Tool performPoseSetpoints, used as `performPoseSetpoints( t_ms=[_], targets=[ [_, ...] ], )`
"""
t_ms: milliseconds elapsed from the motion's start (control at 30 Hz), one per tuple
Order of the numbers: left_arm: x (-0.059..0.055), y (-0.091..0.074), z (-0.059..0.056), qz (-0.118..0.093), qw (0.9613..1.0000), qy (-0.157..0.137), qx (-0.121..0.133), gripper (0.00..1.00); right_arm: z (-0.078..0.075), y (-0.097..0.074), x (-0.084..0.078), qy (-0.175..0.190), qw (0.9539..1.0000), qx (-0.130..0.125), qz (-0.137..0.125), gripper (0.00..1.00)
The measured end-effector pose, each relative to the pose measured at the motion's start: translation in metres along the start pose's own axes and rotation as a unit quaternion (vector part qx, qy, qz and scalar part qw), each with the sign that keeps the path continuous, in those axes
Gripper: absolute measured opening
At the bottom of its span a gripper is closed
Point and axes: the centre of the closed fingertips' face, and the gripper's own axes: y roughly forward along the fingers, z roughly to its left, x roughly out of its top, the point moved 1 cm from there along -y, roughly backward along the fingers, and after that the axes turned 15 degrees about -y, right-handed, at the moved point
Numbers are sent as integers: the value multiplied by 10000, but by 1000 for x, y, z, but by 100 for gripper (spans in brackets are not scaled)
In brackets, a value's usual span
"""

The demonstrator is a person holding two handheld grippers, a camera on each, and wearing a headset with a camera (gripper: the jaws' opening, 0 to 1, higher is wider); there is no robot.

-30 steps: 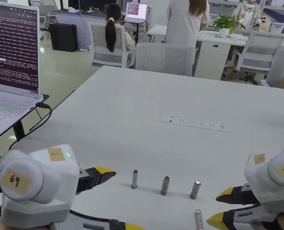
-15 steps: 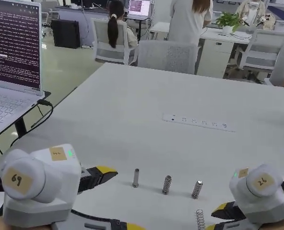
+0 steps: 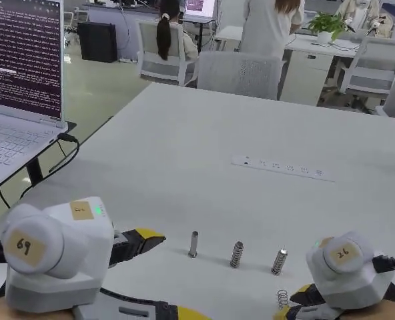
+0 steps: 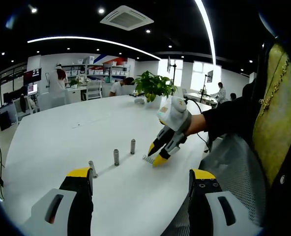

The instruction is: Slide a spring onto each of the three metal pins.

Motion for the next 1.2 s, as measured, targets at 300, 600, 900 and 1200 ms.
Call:
performPoseSetpoints(
  t_ms=[300, 600, 900, 1200],
  targets=[
    [0, -1, 1, -9, 10000, -20, 12, 76, 0, 0, -6, -59, 9999, 48, 110, 18],
    [-1, -1, 2, -3, 10000, -26, 19, 75, -8, -4, -15, -77, 9996, -102, 239, 16],
    [-2, 0, 2, 0, 10000, -41, 7, 75, -10, -4, -21, -103, 9993, -111, 331, 14],
    [-3, 0, 2, 11, 10000, -45, 10, 74, -10, -4, -21, -76, 9995, -63, 311, 9]
  ],
)
